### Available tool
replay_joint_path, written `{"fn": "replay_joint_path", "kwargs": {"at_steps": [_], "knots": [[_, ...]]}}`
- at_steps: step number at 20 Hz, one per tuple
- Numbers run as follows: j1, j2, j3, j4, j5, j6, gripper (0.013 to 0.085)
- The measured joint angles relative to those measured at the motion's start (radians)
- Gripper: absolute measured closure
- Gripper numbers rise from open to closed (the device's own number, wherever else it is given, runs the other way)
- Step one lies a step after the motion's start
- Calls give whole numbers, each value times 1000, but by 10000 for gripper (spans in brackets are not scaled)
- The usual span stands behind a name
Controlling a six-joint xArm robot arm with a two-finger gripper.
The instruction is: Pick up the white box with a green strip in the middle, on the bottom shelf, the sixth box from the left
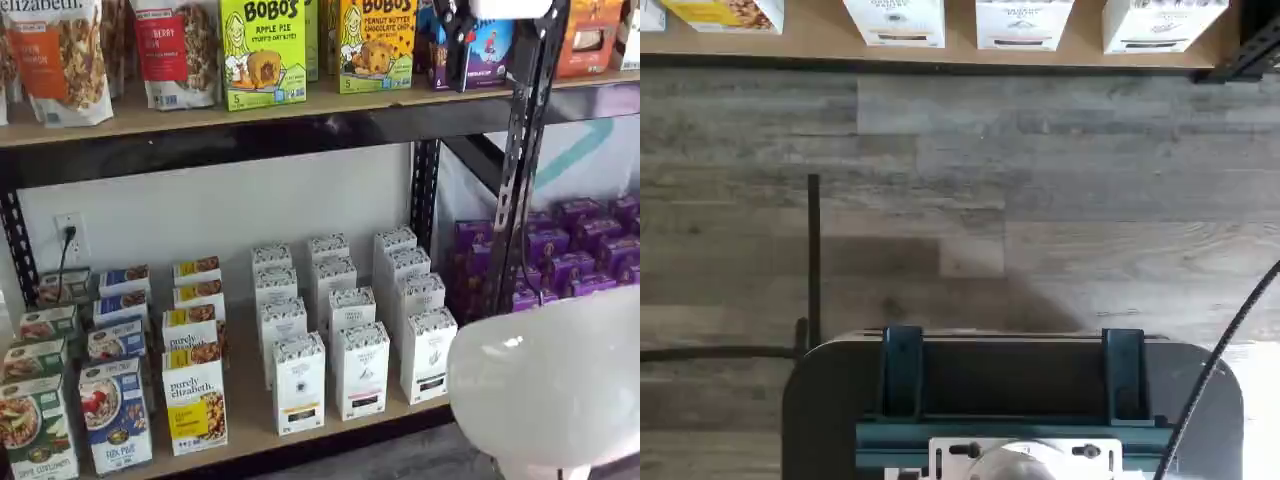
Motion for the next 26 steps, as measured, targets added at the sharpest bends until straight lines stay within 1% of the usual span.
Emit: {"fn": "replay_joint_path", "kwargs": {"at_steps": [2,4,6,8,11,12,13,15,17,19,21,23,26], "knots": [[-23,17,-14,25,28,-10,130],[-28,19,-13,30,32,-13,130],[-23,18,-3,15,25,-17,130],[-23,11,25,-13,-1,-29,130],[-41,1,88,-47,-55,-59,130],[-55,-5,121,-51,-84,-74,130],[-82,-12,154,-40,-115,-95,130],[-113,-26,224,-32,-186,-123,130],[-124,-39,299,-40,-262,-136,130],[-146,-56,386,-27,-358,-155,130],[-145,-60,450,-41,-429,-155,130],[-138,-63,536,-66,-530,-144,130],[-140,-50,645,-77,-668,-140,130]]}}
